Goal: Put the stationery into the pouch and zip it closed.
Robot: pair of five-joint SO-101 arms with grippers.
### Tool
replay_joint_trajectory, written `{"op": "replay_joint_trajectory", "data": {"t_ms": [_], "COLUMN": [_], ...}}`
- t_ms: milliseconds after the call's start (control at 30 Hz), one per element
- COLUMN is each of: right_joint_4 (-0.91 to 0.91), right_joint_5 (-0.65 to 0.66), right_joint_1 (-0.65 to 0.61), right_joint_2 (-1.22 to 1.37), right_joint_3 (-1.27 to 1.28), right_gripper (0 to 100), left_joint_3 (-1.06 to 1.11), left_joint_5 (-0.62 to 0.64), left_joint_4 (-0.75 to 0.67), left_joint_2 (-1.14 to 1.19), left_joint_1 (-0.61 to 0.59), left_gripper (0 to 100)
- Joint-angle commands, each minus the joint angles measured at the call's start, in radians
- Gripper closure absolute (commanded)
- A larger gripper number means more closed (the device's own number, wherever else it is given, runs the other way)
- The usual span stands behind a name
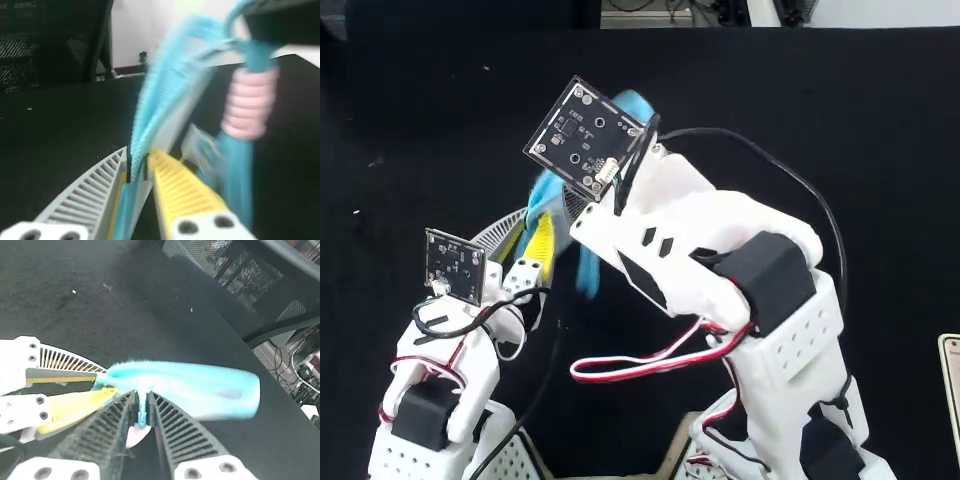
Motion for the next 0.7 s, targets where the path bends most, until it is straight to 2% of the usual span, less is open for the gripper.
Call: {"op": "replay_joint_trajectory", "data": {"t_ms": [0, 200, 433, 667], "right_joint_4": [0.003, 0.005, 0.002, -0.006], "right_joint_5": [-0.005, -0.005, -0.003, -0.012], "right_joint_1": [0.011, 0.071, 0.155, 0.169], "right_joint_2": [-0.028, -0.028, -0.028, -0.028], "right_joint_3": [-0.041, -0.035, 0.096, 0.136], "right_gripper": [98.8, 98.8, 98.8, 98.8], "left_joint_3": [-0.102, -0.163, -0.214, -0.191], "left_joint_5": [0.005, -0.104, -0.157, -0.153], "left_joint_4": [0.023, 0.149, 0.278, 0.284], "left_joint_2": [0.002, 0.002, 0.002, 0.002], "left_joint_1": [0.004, 0.002, 0.002, 0.002], "left_gripper": [97, 97, 97, 97]}}
